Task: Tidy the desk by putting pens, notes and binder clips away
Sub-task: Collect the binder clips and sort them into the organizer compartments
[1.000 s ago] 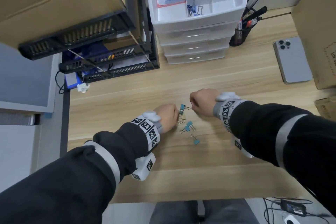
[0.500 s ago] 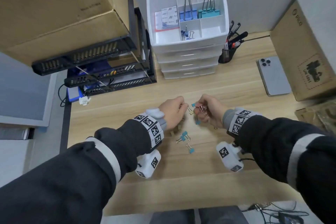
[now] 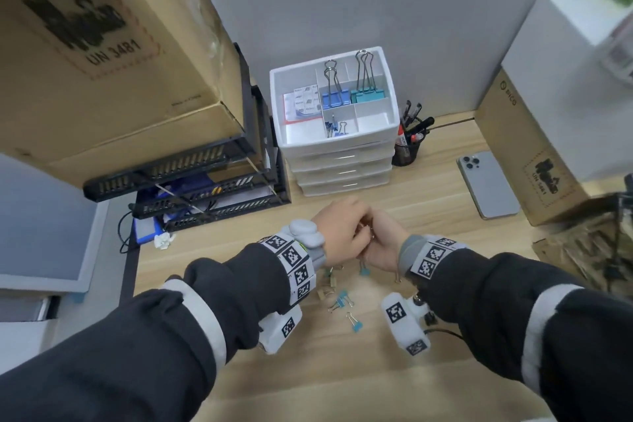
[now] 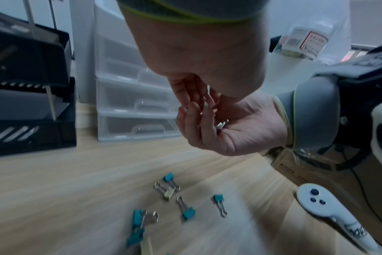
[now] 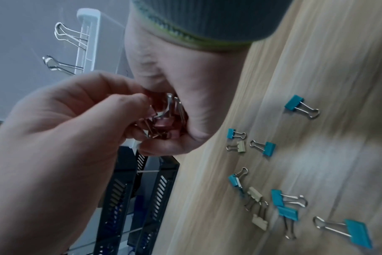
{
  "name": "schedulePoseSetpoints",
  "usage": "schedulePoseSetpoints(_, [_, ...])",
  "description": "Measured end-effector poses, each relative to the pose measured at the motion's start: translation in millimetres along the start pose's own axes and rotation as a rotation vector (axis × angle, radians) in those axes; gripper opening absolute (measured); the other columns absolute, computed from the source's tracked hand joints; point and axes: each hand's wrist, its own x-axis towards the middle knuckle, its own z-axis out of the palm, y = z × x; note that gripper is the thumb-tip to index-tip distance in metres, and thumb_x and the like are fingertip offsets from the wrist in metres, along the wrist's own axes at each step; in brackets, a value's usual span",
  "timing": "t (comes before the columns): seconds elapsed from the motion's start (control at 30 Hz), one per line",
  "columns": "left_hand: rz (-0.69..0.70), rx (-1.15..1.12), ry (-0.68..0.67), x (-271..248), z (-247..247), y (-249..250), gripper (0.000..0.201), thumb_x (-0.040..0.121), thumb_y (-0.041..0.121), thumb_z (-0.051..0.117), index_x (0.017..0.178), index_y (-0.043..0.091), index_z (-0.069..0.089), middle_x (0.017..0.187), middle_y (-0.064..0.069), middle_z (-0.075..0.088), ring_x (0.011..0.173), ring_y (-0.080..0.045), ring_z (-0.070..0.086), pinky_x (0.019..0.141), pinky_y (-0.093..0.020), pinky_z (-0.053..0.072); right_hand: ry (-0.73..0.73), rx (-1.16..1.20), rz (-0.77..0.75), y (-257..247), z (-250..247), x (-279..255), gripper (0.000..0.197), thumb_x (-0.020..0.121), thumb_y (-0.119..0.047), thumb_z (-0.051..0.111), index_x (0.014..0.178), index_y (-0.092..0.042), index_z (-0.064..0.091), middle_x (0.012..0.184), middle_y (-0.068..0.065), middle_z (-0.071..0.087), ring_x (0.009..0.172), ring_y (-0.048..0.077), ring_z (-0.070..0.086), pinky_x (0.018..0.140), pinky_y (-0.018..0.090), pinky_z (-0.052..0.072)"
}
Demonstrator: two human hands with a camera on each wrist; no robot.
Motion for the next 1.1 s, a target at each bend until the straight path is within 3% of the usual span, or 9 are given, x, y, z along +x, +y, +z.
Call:
schedulePoseSetpoints(0.13, [0.052,-0.030,0.083,8,-32,9,0.015,0.082,0.014,0.056,0.094,0.010,0.063,0.090,-0.007,0.061,0.083,-0.026,0.056,0.069,-0.034,0.043,-0.027,-0.015,-0.086,-16,13,-3,0.025,0.103,-0.023,0.042,0.100,-0.013,0.065,0.091,0.007,0.070,0.084,0.017,0.068,0.077,0.031,0.054])
schedulePoseSetpoints(0.27, [0.106,0.043,0.154,15,-62,15,0.016,0.079,0.018,0.052,0.085,0.011,0.065,0.085,-0.004,0.061,0.080,-0.024,0.056,0.067,-0.032,0.042,-0.071,-0.025,-0.127,-40,34,-12,0.024,0.103,-0.019,0.044,0.100,-0.010,0.066,0.093,0.008,0.071,0.083,0.016,0.070,0.071,0.027,0.060])
schedulePoseSetpoints(0.33, [0.104,0.051,0.215,21,-82,14,0.010,0.079,0.015,0.055,0.084,0.012,0.064,0.086,-0.002,0.056,0.082,-0.021,0.052,0.068,-0.034,0.044,-0.054,-0.055,-0.142,-56,47,-17,0.020,0.102,-0.023,0.050,0.090,-0.014,0.064,0.075,0.003,0.067,0.061,0.010,0.064,0.055,0.021,0.055])
schedulePoseSetpoints(0.4, [0.055,0.062,0.285,27,-105,11,0.009,0.080,0.014,0.056,0.087,0.013,0.062,0.089,-0.001,0.054,0.085,-0.020,0.049,0.072,-0.037,0.045,-0.003,-0.075,-0.126,-75,59,-24,0.030,0.101,-0.035,0.057,0.076,-0.017,0.057,0.057,-0.005,0.050,0.039,0.003,0.042,0.033,0.014,0.033])
schedulePoseSetpoints(0.47, [-0.019,0.089,0.333,33,-123,3,0.013,0.082,0.015,0.055,0.094,0.013,0.060,0.095,-0.002,0.054,0.089,-0.023,0.050,0.076,-0.038,0.045,0.047,-0.098,-0.108,-96,64,-29,0.039,0.100,-0.042,0.057,0.071,-0.017,0.049,0.057,-0.005,0.041,0.037,0.003,0.033,0.028,0.012,0.022])
schedulePoseSetpoints(0.63, [-0.209,0.132,0.313,51,-172,-22,0.030,0.086,0.018,0.054,0.115,0.013,0.056,0.115,-0.004,0.055,0.102,-0.024,0.054,0.088,-0.036,0.046,0.084,-0.195,-0.190,-170,100,-48,0.030,0.102,-0.024,0.049,0.074,-0.014,0.046,0.065,0.000,0.042,0.043,0.008,0.043,0.032,0.012,0.030])
schedulePoseSetpoints(0.77, [-0.239,0.107,0.251,84,-187,-30,0.056,0.085,0.018,0.057,0.139,0.010,0.045,0.138,-0.008,0.051,0.127,-0.025,0.049,0.103,-0.039,0.044,0.029,-0.194,-0.247,-223,129,-49,0.014,0.096,-0.008,0.042,0.088,-0.004,0.053,0.072,0.011,0.053,0.059,0.014,0.046,0.038,0.018,0.041])
schedulePoseSetpoints(0.87, [-0.199,0.083,0.200,107,-193,-28,0.071,0.084,0.019,0.059,0.149,0.012,0.033,0.148,-0.009,0.043,0.130,-0.028,0.048,0.104,-0.046,0.045,0.032,-0.178,-0.271,-255,149,-46,0.018,0.100,-0.008,0.039,0.093,0.000,0.054,0.080,0.014,0.055,0.067,0.019,0.053,0.045,0.021,0.052])
schedulePoseSetpoints(1.1, [-0.047,0.026,0.273,128,-182,-35,0.045,0.082,0.010,0.056,0.127,0.011,0.060,0.120,-0.007,0.060,0.105,-0.026,0.058,0.087,-0.033,0.048,0.143,-0.506,-0.212,-292,176,-9,0.020,0.101,-0.006,0.044,0.085,-0.001,0.056,0.082,0.009,0.056,0.074,0.016,0.059,0.057,0.023,0.059])
